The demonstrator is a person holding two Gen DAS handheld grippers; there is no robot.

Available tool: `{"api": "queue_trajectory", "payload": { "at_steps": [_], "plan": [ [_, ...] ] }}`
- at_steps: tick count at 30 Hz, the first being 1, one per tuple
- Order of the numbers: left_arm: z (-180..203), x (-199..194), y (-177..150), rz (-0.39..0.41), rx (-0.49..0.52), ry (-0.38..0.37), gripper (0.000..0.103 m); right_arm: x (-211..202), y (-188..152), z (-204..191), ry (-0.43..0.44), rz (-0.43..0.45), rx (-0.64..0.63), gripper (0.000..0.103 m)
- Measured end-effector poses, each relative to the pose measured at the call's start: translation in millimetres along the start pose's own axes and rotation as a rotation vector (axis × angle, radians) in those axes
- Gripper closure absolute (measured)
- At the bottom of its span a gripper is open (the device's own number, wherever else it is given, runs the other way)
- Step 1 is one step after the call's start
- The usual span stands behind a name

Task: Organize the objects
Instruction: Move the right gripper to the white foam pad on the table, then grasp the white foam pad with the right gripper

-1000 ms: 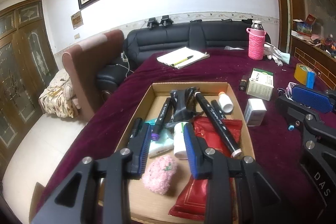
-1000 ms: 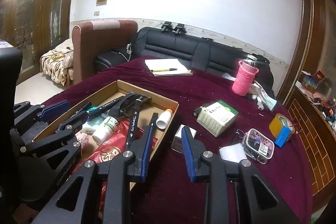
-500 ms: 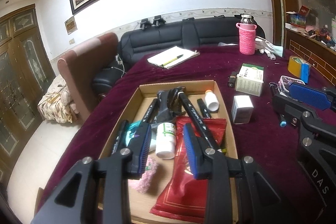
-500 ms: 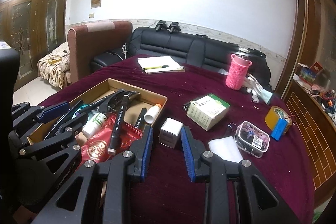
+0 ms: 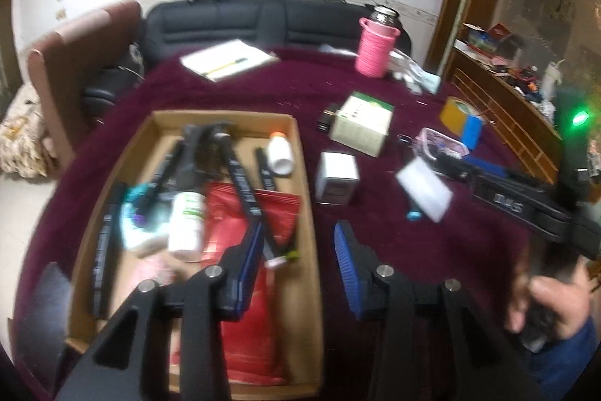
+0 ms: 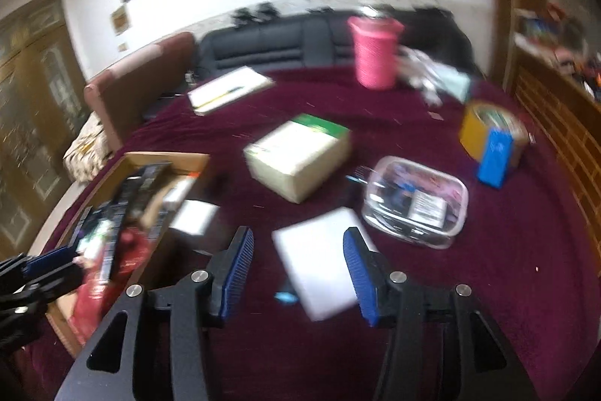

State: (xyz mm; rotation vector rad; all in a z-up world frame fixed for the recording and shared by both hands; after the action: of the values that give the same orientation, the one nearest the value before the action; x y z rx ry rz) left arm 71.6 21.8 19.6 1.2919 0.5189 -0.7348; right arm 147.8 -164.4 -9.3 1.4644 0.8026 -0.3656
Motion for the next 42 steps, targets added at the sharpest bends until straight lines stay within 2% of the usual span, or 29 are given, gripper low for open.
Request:
{"api": "queue_trajectory", "payload": {
  "at_steps": [2, 4, 6, 8, 11, 12, 14, 17, 20, 28, 29, 31, 33, 34, 39, 42],
  "plan": [
    [13, 10, 2, -0.055, 0.007, -0.049, 0.064, 13, -7, 11, 0.020, -0.051, 0.012, 0.047],
    [26, 21, 6, -0.099, 0.025, -0.068, 0.058, 21, -11, 20, 0.045, -0.062, 0.038, 0.041],
    [37, 29, 12, -0.096, 0.068, -0.047, 0.049, 26, -16, 26, 0.038, -0.080, 0.052, 0.036],
    [47, 36, 16, -0.092, 0.103, -0.040, 0.045, 30, -18, 23, 0.049, -0.076, 0.033, 0.031],
    [53, 54, 20, -0.122, 0.121, -0.004, 0.043, 37, -21, 16, 0.031, -0.092, -0.032, 0.023],
    [53, 59, 20, -0.131, 0.123, -0.001, 0.041, 40, -24, 11, 0.024, -0.101, -0.070, 0.018],
    [55, 71, 18, -0.161, 0.135, 0.011, 0.037, 47, -27, 6, -0.010, -0.117, -0.137, 0.014],
    [60, 89, 18, -0.186, 0.171, 0.040, 0.036, 56, -32, 4, -0.033, -0.139, -0.190, 0.015],
    [59, 100, 20, -0.187, 0.188, 0.081, 0.036, 50, -30, 6, -0.005, -0.111, -0.166, 0.024],
    [56, 132, 27, -0.233, 0.178, 0.119, 0.036, 48, -32, 11, 0.034, -0.105, -0.109, 0.026],
    [55, 135, 28, -0.238, 0.169, 0.117, 0.037, 47, -32, 11, 0.041, -0.103, -0.101, 0.026],
    [50, 143, 28, -0.249, 0.142, 0.123, 0.046, 46, -32, 11, 0.050, -0.103, -0.088, 0.026],
    [46, 150, 26, -0.265, 0.123, 0.129, 0.064, 44, -32, 11, 0.049, -0.103, -0.086, 0.025],
    [45, 152, 24, -0.268, 0.124, 0.134, 0.068, 44, -32, 11, 0.049, -0.104, -0.086, 0.025],
    [45, 153, 17, -0.252, 0.132, 0.134, 0.070, 42, -31, 11, 0.038, -0.101, -0.092, 0.026],
    [47, 144, 16, -0.240, 0.096, 0.094, 0.070, 36, -28, 12, 0.031, -0.078, -0.092, 0.026]
  ]
}}
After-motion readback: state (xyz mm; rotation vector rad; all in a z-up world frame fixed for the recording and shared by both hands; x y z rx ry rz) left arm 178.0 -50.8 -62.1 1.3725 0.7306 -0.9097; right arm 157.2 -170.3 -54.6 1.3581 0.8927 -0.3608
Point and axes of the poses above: each gripper's, at about its wrist camera, not at the fingertips, and x roughly the way its jaws point, z to its right, y to its top, the point moved 10 cm from there along x, roughly the way its jaws point, and after that the axes turned 7 degrees about -x, right-handed, at the moved point
